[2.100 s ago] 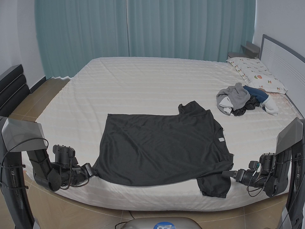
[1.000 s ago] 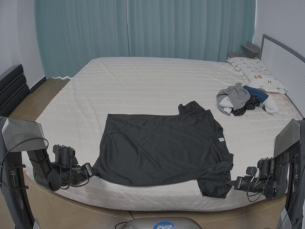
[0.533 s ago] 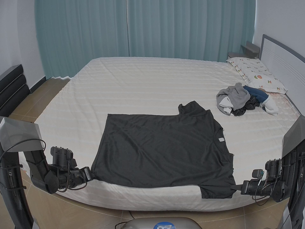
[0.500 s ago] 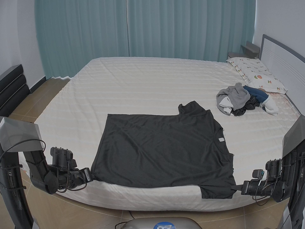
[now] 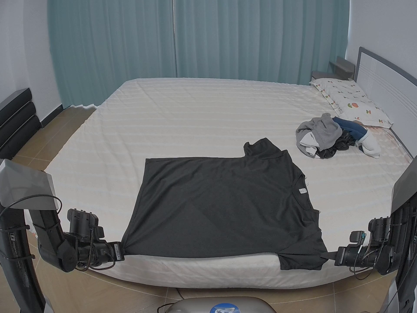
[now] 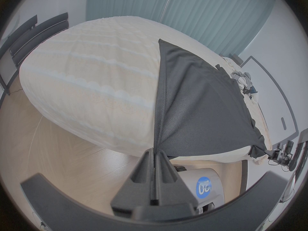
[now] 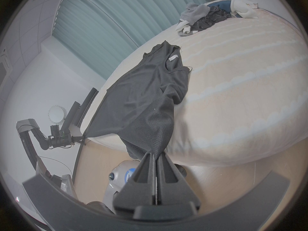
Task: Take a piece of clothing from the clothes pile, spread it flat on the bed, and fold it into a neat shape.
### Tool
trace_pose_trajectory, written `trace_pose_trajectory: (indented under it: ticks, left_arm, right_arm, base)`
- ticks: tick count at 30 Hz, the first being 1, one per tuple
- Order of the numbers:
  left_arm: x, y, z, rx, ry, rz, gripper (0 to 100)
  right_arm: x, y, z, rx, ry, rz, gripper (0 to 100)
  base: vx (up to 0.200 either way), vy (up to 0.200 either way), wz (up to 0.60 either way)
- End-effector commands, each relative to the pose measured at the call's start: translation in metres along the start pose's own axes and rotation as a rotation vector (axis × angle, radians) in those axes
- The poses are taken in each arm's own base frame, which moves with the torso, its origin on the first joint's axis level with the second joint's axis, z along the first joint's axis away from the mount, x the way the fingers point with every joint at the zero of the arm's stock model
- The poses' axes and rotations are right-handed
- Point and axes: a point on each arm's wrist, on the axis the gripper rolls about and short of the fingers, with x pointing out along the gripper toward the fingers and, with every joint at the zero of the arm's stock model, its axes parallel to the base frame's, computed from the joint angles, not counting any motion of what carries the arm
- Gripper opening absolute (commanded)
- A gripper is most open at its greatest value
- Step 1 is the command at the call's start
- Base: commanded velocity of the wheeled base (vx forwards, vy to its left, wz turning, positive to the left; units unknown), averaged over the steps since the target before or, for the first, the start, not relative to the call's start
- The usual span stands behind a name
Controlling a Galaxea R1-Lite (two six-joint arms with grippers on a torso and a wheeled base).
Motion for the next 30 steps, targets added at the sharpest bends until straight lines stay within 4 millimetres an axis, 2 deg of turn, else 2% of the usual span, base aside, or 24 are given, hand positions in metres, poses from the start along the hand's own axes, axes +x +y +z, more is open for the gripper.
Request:
trace_pose_trajectory:
  ticks: [1, 9, 14, 30]
  left_arm:
    - [-0.002, 0.0, -0.001, 0.001, 0.002, 0.001, 0]
    - [-0.008, 0.001, -0.009, 0.063, 0.028, 0.009, 0]
    - [-0.015, 0.005, -0.023, 0.166, 0.087, 0.023, 0]
    - [-0.022, 0.006, -0.034, 0.229, 0.129, 0.033, 0]
  right_arm:
    - [-0.006, 0.0, -0.005, 0.007, 0.033, -0.015, 0]
    - [-0.017, 0.006, -0.01, -0.07, 0.115, -0.022, 0]
    - [-0.02, 0.005, -0.01, -0.083, 0.119, -0.038, 0]
    - [-0.029, 0.009, -0.019, -0.104, 0.215, -0.101, 0]
  base:
    - [0.0, 0.0, 0.0]
    - [0.0, 0.0, 0.0]
    - [0.0, 0.0, 0.0]
    - [0.0, 0.0, 0.0]
